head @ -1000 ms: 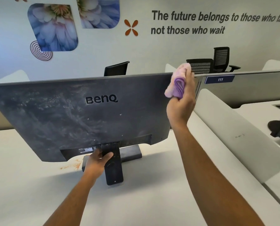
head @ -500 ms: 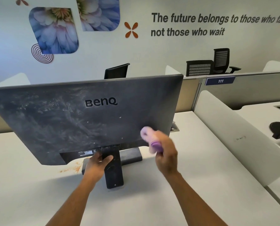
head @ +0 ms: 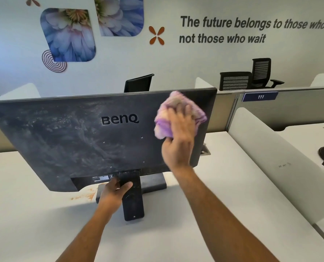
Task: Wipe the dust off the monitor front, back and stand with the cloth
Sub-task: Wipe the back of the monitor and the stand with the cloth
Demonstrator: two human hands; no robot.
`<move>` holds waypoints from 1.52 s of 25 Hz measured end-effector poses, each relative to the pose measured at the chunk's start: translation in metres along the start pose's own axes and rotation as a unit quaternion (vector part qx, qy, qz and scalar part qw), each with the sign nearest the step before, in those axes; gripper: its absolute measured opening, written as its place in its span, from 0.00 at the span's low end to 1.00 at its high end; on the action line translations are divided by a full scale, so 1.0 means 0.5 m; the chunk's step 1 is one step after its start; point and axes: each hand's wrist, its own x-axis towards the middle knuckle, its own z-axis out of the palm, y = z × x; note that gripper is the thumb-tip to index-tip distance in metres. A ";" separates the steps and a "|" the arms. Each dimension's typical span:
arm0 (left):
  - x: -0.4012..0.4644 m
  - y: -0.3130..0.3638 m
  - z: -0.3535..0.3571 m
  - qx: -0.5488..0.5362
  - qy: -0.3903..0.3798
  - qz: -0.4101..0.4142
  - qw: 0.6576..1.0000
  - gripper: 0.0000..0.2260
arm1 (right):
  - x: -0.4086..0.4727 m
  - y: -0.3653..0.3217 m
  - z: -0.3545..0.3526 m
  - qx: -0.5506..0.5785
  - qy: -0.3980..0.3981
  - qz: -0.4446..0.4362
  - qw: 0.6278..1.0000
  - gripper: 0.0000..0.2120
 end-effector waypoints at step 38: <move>0.000 -0.001 0.000 -0.003 -0.003 0.000 1.000 0.15 | -0.098 0.071 -0.034 0.025 -0.029 0.059 0.998 0.21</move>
